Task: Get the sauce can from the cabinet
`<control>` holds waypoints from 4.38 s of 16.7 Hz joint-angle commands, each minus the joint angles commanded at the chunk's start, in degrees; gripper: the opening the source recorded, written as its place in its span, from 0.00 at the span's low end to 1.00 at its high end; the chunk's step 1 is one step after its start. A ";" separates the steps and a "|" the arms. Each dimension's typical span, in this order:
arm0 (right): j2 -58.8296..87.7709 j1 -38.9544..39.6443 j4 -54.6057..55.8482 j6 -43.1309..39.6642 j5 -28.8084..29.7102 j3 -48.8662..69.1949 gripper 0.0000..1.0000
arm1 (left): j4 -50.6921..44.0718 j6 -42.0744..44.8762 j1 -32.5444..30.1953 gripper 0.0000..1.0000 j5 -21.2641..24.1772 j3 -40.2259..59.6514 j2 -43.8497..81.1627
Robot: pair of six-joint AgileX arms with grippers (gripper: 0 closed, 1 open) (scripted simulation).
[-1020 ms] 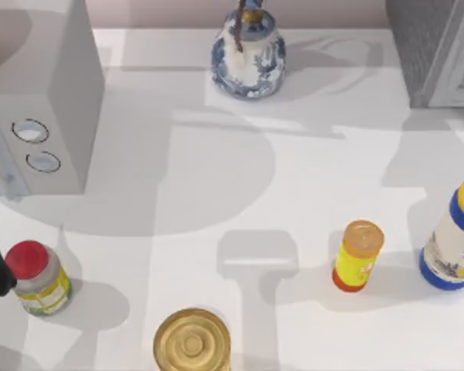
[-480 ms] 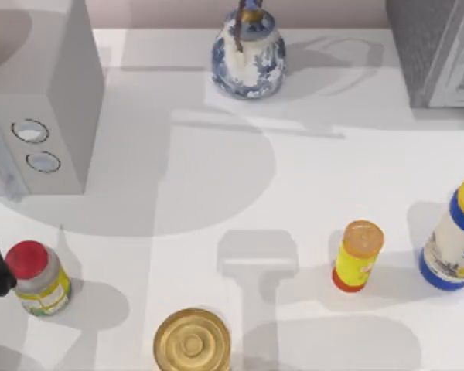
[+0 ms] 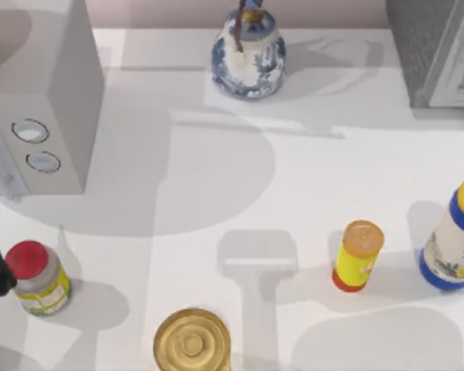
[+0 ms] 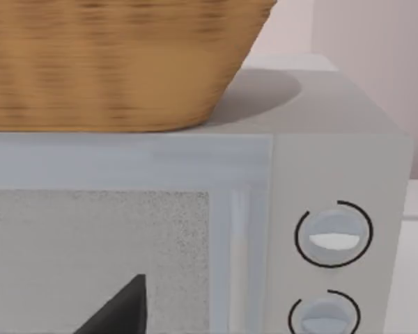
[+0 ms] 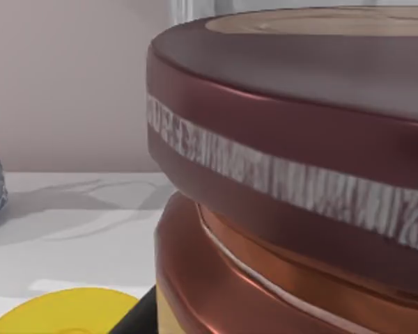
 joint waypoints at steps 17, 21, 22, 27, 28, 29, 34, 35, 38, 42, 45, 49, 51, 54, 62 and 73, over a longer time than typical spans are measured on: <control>46.72 14.07 38.43 -0.66 3.32 20.68 0.00 | 0.00 0.00 0.00 1.00 0.00 0.00 0.00; 68.53 21.54 54.30 -0.63 3.78 28.77 0.00 | 0.00 0.00 0.00 1.00 0.00 0.00 0.00; 73.71 23.47 58.05 -0.60 3.77 30.70 0.00 | 0.00 0.00 0.00 1.00 0.00 0.00 0.00; 97.66 32.32 71.94 -0.21 3.33 37.02 0.00 | 0.00 0.00 0.00 1.00 0.00 0.00 0.00; 101.65 33.76 73.80 -0.08 3.24 37.74 0.00 | 0.00 0.00 0.00 1.00 0.00 0.00 0.00; 105.26 35.16 75.49 0.04 3.07 38.39 0.00 | 0.00 0.00 0.00 1.00 0.00 0.00 0.00; 118.41 40.77 80.76 0.64 1.88 40.21 0.00 | 0.00 0.00 0.00 1.00 0.00 0.00 0.00; 120.26 41.56 81.26 0.72 1.65 40.32 0.00 | 0.00 0.00 0.00 1.00 0.00 0.00 0.00; 123.33 43.35 82.56 0.81 0.99 40.76 0.00 | 0.00 0.00 0.00 1.00 0.00 0.00 0.00; 123.33 43.35 82.56 0.81 0.99 40.76 0.00 | 0.00 0.00 0.00 1.00 0.00 0.00 0.00; 123.55 43.53 82.27 0.90 0.95 41.41 0.00 | 0.00 0.00 0.00 1.00 0.00 0.00 0.00; 127.43 44.86 80.71 0.82 0.97 47.99 0.00 | 0.00 0.00 0.00 1.00 0.00 0.00 0.00; 130.42 44.76 79.66 0.76 1.01 51.83 0.00 | 0.00 0.00 0.00 1.00 0.00 0.00 0.00; 134.12 43.81 78.42 0.70 1.09 56.03 0.00 | 0.00 0.00 0.00 1.00 0.00 0.00 0.00; 134.98 43.34 78.13 0.69 1.12 56.84 0.23 | 0.00 0.00 0.00 1.00 0.00 0.00 0.00; 134.98 43.34 78.13 0.69 1.12 56.84 1.00 | 0.00 0.00 0.00 1.00 0.00 0.00 0.00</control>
